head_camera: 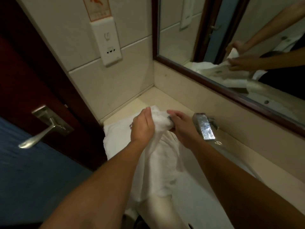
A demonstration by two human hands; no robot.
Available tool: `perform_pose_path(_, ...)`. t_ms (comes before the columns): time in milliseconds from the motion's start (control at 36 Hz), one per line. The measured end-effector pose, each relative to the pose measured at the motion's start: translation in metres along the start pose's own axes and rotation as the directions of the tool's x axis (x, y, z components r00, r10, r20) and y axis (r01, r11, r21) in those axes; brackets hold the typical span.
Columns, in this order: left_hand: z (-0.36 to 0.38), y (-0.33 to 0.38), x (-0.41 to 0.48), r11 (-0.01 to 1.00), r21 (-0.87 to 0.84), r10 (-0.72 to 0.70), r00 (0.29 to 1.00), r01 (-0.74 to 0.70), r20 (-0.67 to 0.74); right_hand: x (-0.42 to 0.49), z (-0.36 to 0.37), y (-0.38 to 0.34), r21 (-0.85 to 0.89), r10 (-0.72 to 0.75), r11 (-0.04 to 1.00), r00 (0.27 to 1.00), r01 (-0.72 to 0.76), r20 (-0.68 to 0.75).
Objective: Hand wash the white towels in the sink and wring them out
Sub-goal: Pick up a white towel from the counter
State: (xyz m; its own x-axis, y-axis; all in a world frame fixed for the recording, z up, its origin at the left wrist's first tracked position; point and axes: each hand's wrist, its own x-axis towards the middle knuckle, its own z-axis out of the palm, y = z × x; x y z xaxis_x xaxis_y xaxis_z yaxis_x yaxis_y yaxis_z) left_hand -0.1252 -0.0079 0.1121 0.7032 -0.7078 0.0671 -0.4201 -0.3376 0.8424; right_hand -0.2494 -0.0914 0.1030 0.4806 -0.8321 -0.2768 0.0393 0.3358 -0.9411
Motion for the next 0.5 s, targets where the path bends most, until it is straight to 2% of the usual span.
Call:
perform_pose_path(139, 0.003, 0.029, 0.015, 0.996, -0.082, 0.036, 0.999, -0.038, -0.027, -0.003, -0.009, -0.031, 0.081, -0.050, 0.995, 0.999, 0.050, -0.007)
perform_pose_path(306, 0.013, 0.075, 0.027, 0.978, -0.127, 0.166, 0.986, -0.166, -0.009, -0.006, -0.040, -0.069, 0.030, -0.122, 0.992, 0.992, 0.122, -0.014)
perform_pose_path(500, 0.036, 0.144, 0.020, 0.937, -0.223, 0.296, 0.951, -0.270, 0.091, -0.042, -0.096, -0.104, -0.029, -0.096, 0.994, 0.964, 0.107, 0.249)
